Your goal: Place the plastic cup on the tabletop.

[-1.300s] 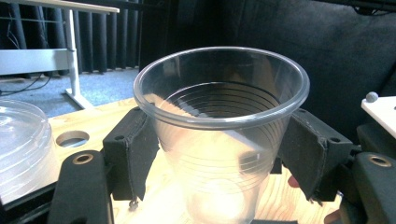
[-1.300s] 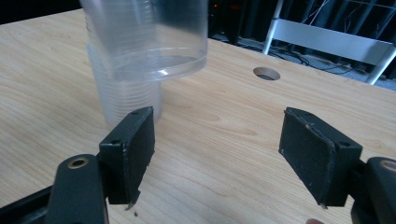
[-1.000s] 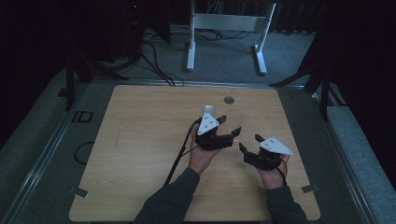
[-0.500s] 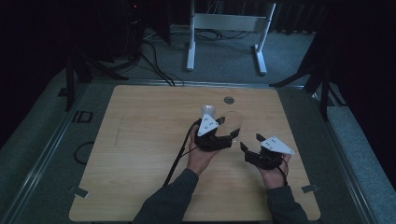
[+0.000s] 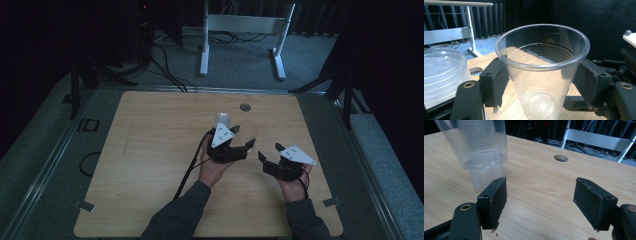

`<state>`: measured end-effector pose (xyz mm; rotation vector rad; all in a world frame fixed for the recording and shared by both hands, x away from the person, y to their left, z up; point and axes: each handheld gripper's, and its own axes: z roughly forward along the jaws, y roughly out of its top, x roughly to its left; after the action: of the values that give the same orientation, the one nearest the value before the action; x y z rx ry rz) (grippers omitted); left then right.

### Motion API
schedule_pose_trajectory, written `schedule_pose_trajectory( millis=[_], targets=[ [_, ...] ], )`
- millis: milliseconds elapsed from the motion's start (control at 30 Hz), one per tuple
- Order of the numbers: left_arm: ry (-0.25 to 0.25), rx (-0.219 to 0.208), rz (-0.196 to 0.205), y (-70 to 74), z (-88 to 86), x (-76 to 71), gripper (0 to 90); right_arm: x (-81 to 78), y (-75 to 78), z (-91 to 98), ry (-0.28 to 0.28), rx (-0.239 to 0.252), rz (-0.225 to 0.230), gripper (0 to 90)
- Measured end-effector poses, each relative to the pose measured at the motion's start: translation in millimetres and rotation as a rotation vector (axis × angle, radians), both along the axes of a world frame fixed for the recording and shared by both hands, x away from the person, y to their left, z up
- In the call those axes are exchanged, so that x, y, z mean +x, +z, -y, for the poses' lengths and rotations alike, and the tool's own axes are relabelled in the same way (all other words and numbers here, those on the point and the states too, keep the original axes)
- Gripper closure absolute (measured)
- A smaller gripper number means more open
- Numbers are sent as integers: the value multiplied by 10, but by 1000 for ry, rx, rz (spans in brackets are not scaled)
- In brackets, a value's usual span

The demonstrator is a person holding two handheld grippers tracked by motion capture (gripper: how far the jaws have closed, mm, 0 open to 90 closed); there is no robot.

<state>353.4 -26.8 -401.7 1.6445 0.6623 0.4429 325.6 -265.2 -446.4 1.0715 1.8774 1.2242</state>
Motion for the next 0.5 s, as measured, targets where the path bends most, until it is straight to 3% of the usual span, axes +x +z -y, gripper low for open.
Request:
schedule_pose_trajectory(
  millis=[500],
  targets=[
    [12, 22, 1, -54, -54, -14, 306, 4, -2, 16, -6, 13, -8, 266]
  ],
)
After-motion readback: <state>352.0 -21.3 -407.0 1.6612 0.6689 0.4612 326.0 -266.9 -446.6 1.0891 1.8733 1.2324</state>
